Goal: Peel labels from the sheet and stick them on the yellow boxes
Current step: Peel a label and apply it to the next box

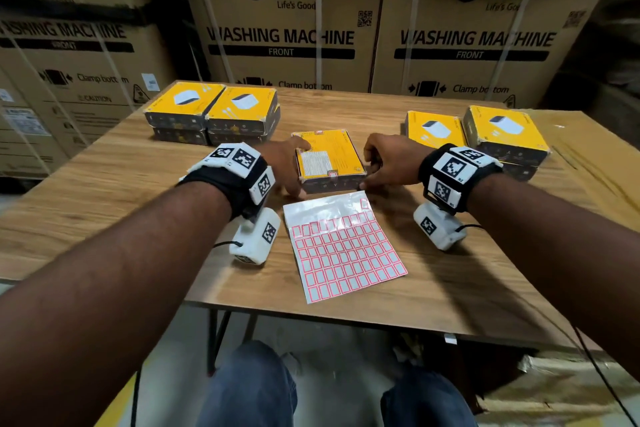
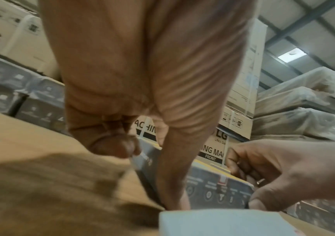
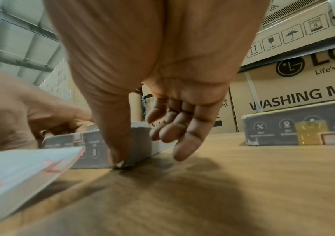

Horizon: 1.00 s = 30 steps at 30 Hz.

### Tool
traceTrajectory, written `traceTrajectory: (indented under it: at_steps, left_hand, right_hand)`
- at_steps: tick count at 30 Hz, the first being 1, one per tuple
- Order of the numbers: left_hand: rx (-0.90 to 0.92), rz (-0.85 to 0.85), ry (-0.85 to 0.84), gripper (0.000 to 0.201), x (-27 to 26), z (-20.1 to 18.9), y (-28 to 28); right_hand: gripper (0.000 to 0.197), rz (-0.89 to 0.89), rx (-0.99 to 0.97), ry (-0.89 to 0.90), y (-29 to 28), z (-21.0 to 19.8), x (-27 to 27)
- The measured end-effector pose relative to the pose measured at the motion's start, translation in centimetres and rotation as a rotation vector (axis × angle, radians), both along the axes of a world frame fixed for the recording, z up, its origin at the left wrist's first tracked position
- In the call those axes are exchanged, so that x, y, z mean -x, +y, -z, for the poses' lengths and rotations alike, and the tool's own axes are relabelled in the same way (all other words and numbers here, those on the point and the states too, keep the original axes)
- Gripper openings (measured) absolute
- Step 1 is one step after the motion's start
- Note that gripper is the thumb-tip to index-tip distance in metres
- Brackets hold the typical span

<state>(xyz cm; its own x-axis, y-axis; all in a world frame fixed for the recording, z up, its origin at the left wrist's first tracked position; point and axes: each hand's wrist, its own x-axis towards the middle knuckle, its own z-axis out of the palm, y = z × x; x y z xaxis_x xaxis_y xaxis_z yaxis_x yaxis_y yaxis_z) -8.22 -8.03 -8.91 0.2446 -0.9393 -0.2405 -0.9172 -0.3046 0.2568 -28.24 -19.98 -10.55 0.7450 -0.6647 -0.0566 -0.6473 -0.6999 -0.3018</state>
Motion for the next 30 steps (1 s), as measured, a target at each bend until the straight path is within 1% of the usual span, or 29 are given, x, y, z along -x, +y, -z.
traceTrajectory:
  at_steps: [2,4,6,8,10,12,14,16,17,18,20,21,23,25,26,28,30]
  left_hand:
    - [-0.02,-0.013,0.024,0.103,-0.2,0.2,0.4]
    - [-0.002,-0.012,0.03,0.103,0.0,0.4,0.3]
    - [0.048,-0.006,0.036,0.101,0.4,0.6,0.1]
    - [0.111,-0.007,0.038,0.104,0.6,0.7,0.0]
    - [0.204,-0.033,0.061,0.106,0.4,0.5,0.3]
    - [0.296,-0.058,0.098,0.102,0.0,0.1,0.5]
    - [0.362,-0.078,0.118,0.089,-0.2,-0.6,0.6]
    - [0.46,-0.099,0.089,0.067,-0.2,-1.1,0.5]
    - [0.521,-0.111,0.08,0.056,-0.1,-1.4,0.4]
    - [0.579,-0.121,0.088,0.048,0.0,-1.5,0.3]
    - [0.642,-0.137,0.183,0.038,0.2,-1.7,0.0]
    - [0.658,-0.143,0.251,0.035,0.4,-1.8,-0.2]
    - [0.702,-0.154,0.358,0.035,0.9,-2.2,-0.5]
    - [0.735,-0.141,0.409,0.04,1.6,-2.8,-1.0]
    - [0.733,-0.127,0.444,0.044,2.0,-3.0,-1.2]
    - [0.66,-0.128,0.545,0.054,2.8,-3.1,-1.3]
    - [0.531,-0.135,0.655,0.059,3.4,-2.8,-1.1]
  right_hand:
    - [0.056,0.024,-0.043,-0.01,0.0,0.0,0.1]
    - [0.061,0.023,-0.056,-0.019,0.3,-0.2,-0.1]
    - [0.06,-0.002,-0.05,-0.041,0.7,-0.3,-0.3]
    - [0.058,-0.04,-0.028,-0.067,1.3,-0.4,-0.4]
    - [0.055,-0.059,-0.006,-0.131,1.8,-0.6,-0.1]
    - [0.053,-0.053,0.006,-0.224,1.8,-0.9,0.3]
    - [0.058,-0.042,0.006,-0.31,1.7,-1.4,0.6]
    - [0.068,-0.047,0.011,-0.366,1.6,-1.8,0.8]
    - [0.067,-0.046,0.029,-0.382,1.6,-2.0,0.8]
    - [0.057,-0.031,0.056,-0.404,1.4,-1.9,0.7]
    - [0.028,0.022,0.089,-0.491,1.1,-2.0,0.7]
    - [0.021,0.05,0.042,-0.556,0.9,-2.1,0.7]
    - [0.021,0.095,-0.179,-0.711,0.7,-2.5,0.8]
    - [0.021,0.14,-0.409,-0.84,0.8,-3.0,1.0]
    - [0.021,0.163,-0.472,-0.879,0.7,-3.2,1.1]
    - [0.025,0.189,-0.516,-0.924,0.7,-3.7,1.5]
    - [0.028,0.25,-0.513,-0.954,0.7,-4.2,2.0]
